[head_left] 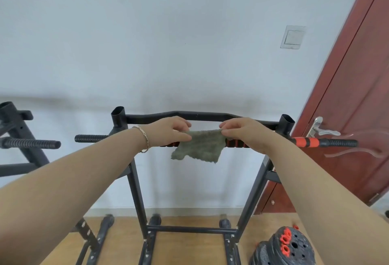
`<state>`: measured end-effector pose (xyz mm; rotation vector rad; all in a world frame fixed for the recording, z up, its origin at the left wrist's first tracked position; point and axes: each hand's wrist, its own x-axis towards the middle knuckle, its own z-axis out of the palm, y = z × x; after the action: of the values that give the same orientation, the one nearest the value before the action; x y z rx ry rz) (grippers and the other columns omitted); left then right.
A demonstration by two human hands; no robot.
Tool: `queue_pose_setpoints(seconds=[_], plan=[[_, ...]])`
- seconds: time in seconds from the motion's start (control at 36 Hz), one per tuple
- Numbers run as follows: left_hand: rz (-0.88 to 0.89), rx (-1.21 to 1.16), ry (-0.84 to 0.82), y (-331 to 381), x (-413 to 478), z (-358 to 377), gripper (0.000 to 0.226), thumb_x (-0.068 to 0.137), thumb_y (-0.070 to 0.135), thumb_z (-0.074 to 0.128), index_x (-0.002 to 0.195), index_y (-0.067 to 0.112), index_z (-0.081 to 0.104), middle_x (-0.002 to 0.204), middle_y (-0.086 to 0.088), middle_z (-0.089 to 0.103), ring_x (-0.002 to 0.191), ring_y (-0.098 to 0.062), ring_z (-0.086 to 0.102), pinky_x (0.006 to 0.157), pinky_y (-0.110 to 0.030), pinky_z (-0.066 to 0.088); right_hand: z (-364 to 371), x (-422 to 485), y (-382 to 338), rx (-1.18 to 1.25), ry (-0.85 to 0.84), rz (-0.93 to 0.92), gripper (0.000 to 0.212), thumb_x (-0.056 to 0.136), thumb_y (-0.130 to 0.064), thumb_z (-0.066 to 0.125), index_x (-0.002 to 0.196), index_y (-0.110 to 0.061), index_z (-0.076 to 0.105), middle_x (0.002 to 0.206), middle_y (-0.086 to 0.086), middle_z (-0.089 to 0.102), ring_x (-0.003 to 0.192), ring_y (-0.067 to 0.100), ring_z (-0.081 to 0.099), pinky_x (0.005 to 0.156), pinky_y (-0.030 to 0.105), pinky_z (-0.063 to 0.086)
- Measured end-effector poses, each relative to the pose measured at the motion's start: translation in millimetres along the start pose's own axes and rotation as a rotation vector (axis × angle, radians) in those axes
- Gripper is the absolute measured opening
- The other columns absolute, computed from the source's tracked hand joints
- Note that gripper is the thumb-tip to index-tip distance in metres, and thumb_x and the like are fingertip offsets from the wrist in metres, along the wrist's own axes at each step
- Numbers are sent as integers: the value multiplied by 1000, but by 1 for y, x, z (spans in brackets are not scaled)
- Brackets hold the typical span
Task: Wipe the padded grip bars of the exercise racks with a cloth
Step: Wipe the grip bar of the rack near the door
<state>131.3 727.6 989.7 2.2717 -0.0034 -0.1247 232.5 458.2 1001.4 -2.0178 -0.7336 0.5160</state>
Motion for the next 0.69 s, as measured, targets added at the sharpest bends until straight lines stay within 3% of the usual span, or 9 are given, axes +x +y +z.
queue_pose_setpoints(seconds=[0.11, 0.19, 0.25, 0.36, 0.42, 0.47, 0.53, 0.61, 0.69], plan=[[12, -54, -6, -1, 0, 2, 11, 79, 41, 68, 88, 34, 68, 83, 10, 72, 72, -8, 67, 65, -22, 51, 3, 2, 7, 350, -41, -13, 14, 101, -17, 58, 106, -6, 65, 102, 10, 74, 95, 27, 72, 72, 25, 56], [-16, -86, 93, 2, 3, 3, 11, 80, 45, 67, 91, 42, 65, 89, -3, 74, 74, -18, 70, 63, -34, 54, 2, 6, 11, 396, 43, 12, 11, 99, -15, 61, 106, -7, 66, 93, 10, 72, 84, 25, 69, 77, 36, 59], [-21, -114, 190, 5, 9, 1, 14, 81, 44, 67, 94, 43, 65, 92, -4, 74, 76, -25, 72, 66, -42, 58, 3, 7, 13, 388, 71, 54, 11, 98, -13, 63, 104, -5, 67, 87, 11, 71, 76, 25, 70, 72, 38, 59], [-1, -194, 365, 13, 29, -5, 15, 88, 35, 66, 102, 38, 63, 98, 8, 71, 86, -18, 71, 69, -33, 58, 16, 3, 16, 218, 56, 155, 15, 95, -15, 63, 101, -2, 67, 85, 15, 76, 75, 30, 75, 60, 33, 59], [32, -21, 441, 16, 42, 1, 20, 91, 33, 62, 111, 36, 58, 106, 8, 65, 95, -17, 65, 76, -29, 51, 23, 1, 17, 83, 53, 182, 15, 94, -18, 62, 97, -5, 68, 79, 11, 76, 70, 26, 75, 56, 32, 59], [60, 355, 558, 18, 54, 16, 28, 95, 30, 56, 123, 27, 55, 120, 1, 56, 106, -24, 56, 87, -38, 48, 23, 2, 17, -129, 75, 188, 19, 94, -29, 62, 91, -11, 69, 71, 4, 75, 61, 18, 73, 51, 29, 57], [87, 772, 654, 21, 60, 38, 30, 98, 36, 46, 121, 20, 56, 121, -4, 54, 104, -28, 52, 85, -43, 45, 16, 6, 18, -362, 194, 145, 28, 93, -39, 61, 83, -14, 68, 69, 3, 72, 57, 16, 69, 51, 30, 56], [178, 1083, 452, 19, 64, 73, 52, 93, 62, 24, 97, 22, 56, 99, 0, 59, 84, -24, 50, 74, -39, 39, 4, 19, 27, -612, 514, -18, 31, 95, -38, 52, 75, -16, 59, 68, 0, 61, 66, 19, 59, 60, 34, 51], [99, 1047, 303, 13, 68, 90, 83, 74, 84, 6, 102, 21, 53, 94, 2, 57, 84, -22, 52, 73, -39, 38, -2, 35, 35, -759, 521, -83, 31, 100, -32, 45, 74, -16, 49, 70, -2, 50, 69, 20, 52, 58, 34, 44]])
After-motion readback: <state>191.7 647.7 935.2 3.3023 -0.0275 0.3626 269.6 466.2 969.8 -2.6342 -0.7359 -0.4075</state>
